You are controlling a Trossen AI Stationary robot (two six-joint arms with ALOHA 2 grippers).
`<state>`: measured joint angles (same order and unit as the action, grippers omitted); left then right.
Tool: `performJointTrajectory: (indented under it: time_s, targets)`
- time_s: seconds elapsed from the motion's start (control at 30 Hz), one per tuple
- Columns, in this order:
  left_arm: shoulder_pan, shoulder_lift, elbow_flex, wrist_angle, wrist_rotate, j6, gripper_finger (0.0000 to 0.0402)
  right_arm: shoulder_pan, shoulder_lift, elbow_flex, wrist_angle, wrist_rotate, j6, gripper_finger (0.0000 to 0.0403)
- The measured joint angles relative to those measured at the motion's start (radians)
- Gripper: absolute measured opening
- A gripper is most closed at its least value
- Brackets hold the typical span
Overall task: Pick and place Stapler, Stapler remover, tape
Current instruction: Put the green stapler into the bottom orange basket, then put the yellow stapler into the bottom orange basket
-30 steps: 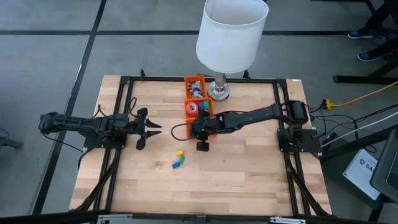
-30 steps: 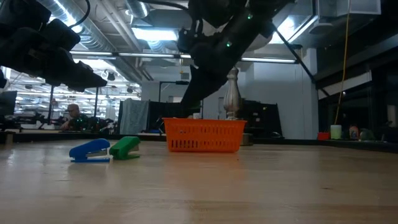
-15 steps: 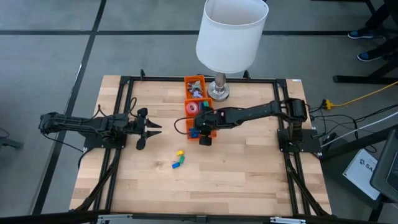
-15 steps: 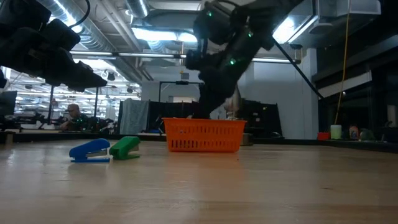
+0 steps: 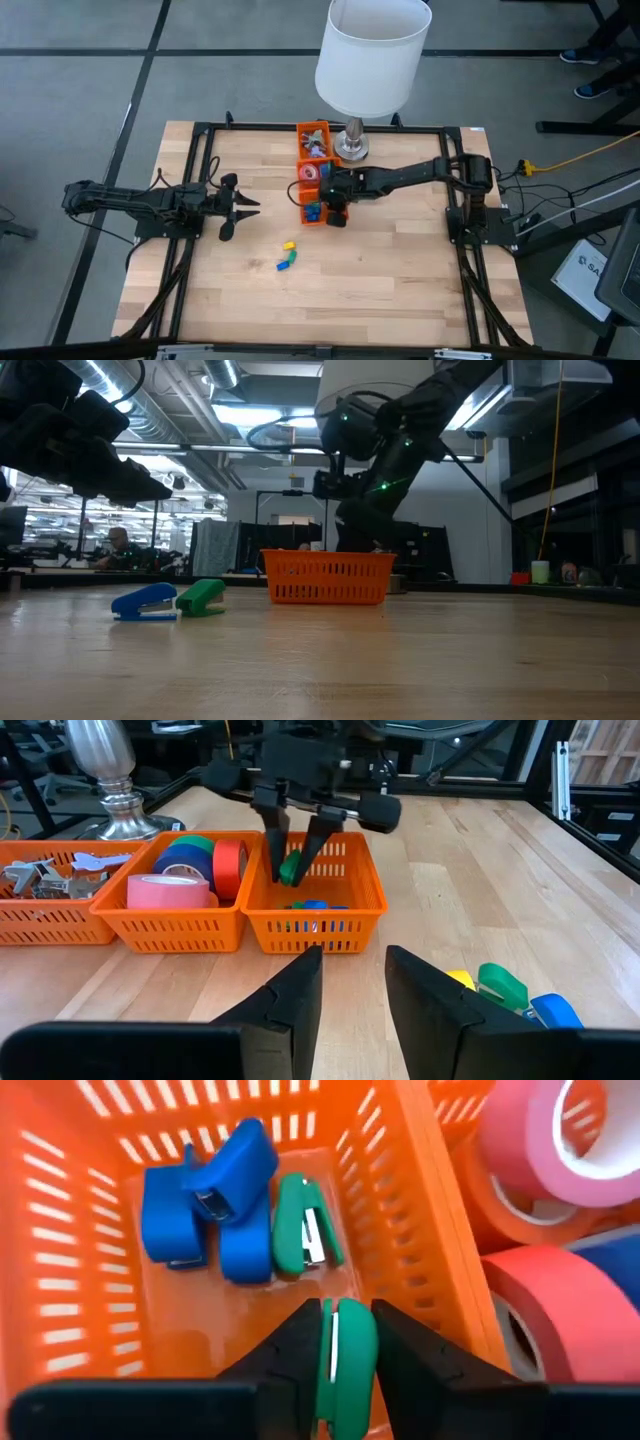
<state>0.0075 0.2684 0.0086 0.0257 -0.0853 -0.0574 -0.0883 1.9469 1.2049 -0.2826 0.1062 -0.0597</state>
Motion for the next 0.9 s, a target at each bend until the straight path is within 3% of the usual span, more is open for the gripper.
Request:
performJointTrajectory:
  time_s: [0.3,0.53,0.9]
  targets:
    - [0.0,0.0,0.0,0.0,0.0,0.0,0.0107,-0.035,0.0,0.0,0.009,-0.179,0.004,0.0133]
    - [0.0,0.0,0.0,0.0,0.0,0.0,0.0109,-0.02,0.0,0.003,0.025,-0.178,0.031,0.0153]
    - [0.0,0.0,0.0,0.0,0.0,0.0,0.0109,0.017,0.0,0.099,-0.108,-0.154,0.046,0.0154]
